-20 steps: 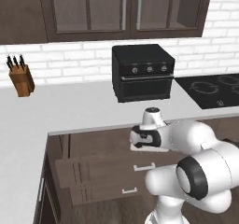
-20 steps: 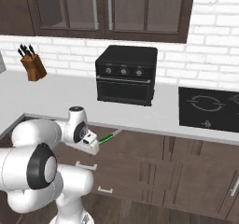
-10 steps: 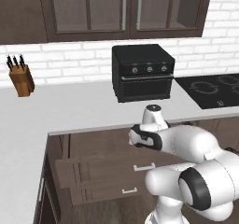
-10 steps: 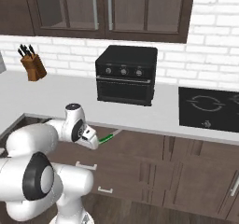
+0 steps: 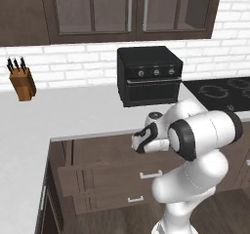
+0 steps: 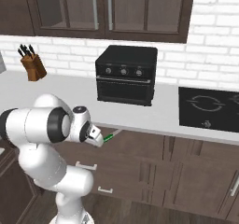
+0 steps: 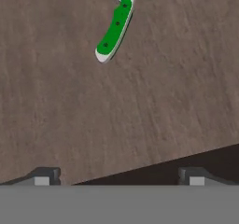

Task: Pick up the knife from the drawer and place it on the cutting board. Then place the meat from the plate to the cutting board.

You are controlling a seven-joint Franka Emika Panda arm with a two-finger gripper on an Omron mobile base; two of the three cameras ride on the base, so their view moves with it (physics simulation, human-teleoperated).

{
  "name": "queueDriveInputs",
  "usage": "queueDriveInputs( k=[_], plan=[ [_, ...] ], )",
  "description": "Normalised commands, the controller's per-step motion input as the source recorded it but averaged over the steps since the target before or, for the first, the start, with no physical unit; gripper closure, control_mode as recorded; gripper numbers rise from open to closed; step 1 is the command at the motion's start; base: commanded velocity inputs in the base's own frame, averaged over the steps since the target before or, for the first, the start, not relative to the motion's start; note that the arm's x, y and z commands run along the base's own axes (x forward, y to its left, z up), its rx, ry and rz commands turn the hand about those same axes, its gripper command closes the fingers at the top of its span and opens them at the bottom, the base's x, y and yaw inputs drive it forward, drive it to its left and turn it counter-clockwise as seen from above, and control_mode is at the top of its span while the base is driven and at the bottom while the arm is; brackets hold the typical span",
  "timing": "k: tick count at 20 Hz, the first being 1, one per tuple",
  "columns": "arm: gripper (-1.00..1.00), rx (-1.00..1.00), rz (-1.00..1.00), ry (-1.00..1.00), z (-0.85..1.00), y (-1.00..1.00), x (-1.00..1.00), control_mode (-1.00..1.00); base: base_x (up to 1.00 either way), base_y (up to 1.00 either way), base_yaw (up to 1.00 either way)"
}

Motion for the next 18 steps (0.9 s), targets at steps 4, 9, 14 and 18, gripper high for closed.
queueDriveInputs(
  k=[4, 9, 14, 18],
  plan=[
    [-1.0, -0.04, 0.0, 0.11, -0.77, 0.0, 0.03, -1.0, 0.0, 0.0, 0.0],
    [-1.0, -0.02, 0.01, 0.11, -0.68, 0.0, -0.13, -1.0, 0.0, 0.0, 0.0],
    [-1.0, 0.01, 0.0, 0.12, -0.07, 0.0, -0.98, -1.0, 0.0, 0.0, 0.0],
    [-1.0, 0.09, 0.0, 0.27, 0.0, 0.0, -1.0, -1.0, 0.0, 0.0, 0.0]
  ],
)
